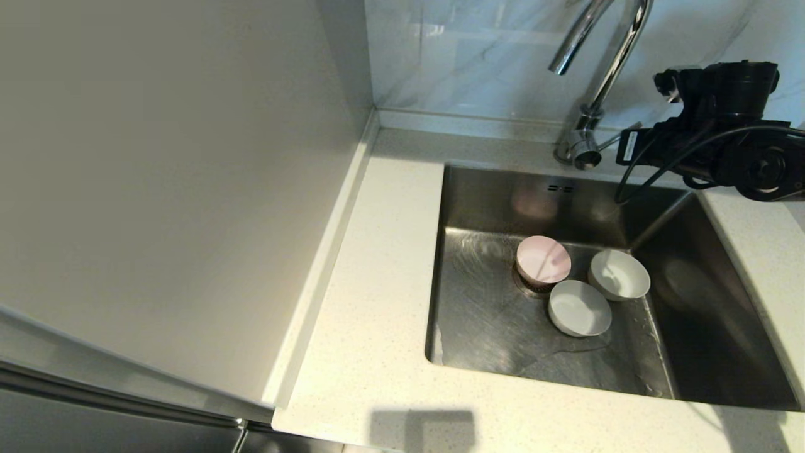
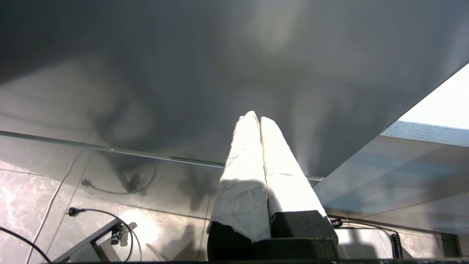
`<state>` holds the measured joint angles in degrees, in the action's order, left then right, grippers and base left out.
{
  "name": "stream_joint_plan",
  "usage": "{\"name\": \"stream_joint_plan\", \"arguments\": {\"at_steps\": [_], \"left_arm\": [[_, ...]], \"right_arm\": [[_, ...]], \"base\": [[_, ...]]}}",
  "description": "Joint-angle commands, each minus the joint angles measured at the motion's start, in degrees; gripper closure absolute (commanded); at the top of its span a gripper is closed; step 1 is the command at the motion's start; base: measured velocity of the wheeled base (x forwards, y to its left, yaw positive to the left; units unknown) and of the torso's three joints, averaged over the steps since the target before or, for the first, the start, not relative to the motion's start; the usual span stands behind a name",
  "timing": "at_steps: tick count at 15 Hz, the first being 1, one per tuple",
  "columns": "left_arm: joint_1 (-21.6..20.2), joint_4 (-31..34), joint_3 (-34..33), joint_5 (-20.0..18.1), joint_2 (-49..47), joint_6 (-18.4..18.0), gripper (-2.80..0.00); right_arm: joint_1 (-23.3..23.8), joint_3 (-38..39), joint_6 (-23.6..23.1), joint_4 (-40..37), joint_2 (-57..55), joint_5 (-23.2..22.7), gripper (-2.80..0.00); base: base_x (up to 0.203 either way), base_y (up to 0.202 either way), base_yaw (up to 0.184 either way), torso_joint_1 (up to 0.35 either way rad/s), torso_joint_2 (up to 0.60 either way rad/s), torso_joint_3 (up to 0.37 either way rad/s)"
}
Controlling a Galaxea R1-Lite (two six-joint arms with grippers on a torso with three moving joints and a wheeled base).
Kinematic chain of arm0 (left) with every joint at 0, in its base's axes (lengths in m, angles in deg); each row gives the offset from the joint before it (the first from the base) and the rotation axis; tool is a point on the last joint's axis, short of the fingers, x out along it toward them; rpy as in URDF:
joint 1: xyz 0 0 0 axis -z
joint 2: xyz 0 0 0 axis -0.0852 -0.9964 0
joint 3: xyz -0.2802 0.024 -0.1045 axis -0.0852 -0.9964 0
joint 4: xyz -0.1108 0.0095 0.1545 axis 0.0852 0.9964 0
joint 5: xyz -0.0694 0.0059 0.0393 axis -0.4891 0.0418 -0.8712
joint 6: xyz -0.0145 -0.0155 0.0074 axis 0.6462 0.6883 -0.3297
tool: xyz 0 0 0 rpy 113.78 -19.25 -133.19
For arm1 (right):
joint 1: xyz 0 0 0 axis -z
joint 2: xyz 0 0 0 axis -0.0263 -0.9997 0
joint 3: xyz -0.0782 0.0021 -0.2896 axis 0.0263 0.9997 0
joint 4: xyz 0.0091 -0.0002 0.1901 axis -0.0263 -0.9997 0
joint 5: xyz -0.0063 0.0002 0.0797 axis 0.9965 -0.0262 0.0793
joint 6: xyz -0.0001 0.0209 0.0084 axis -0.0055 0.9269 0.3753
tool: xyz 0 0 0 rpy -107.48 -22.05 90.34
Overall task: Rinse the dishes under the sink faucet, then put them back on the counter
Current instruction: Turn off the faucet, then put a bowl back to the table from the sink
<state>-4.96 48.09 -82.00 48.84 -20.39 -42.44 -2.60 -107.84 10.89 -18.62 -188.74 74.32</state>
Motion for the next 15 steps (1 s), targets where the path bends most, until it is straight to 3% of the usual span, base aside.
{"name": "stream_joint_plan", "arguments": {"at_steps": [1,7,12,15], "left_arm": [[-0.01,-0.04,0.00,0.02,0.18,0.11,0.00],[-0.01,-0.04,0.00,0.02,0.18,0.10,0.00],[-0.01,-0.04,0.00,0.02,0.18,0.02,0.00],[-0.01,-0.04,0.00,0.02,0.18,0.04,0.00]], "right_arm": [[0.02,0.25,0.01,-0.05,0.49,0.04,0.00],[1.59,7.87,0.02,-2.69,7.54,0.18,0.00],[3.95,9.74,0.04,-36.47,13.45,0.20,0.00],[1.66,14.64,0.17,-37.66,15.42,0.09,0.00]], "base": [[0.000,0.000,0.000,0.000,0.00,0.000],[0.000,0.000,0.000,0.000,0.00,0.000],[0.000,0.000,0.000,0.000,0.00,0.000],[0.000,0.000,0.000,0.000,0.00,0.000]]}}
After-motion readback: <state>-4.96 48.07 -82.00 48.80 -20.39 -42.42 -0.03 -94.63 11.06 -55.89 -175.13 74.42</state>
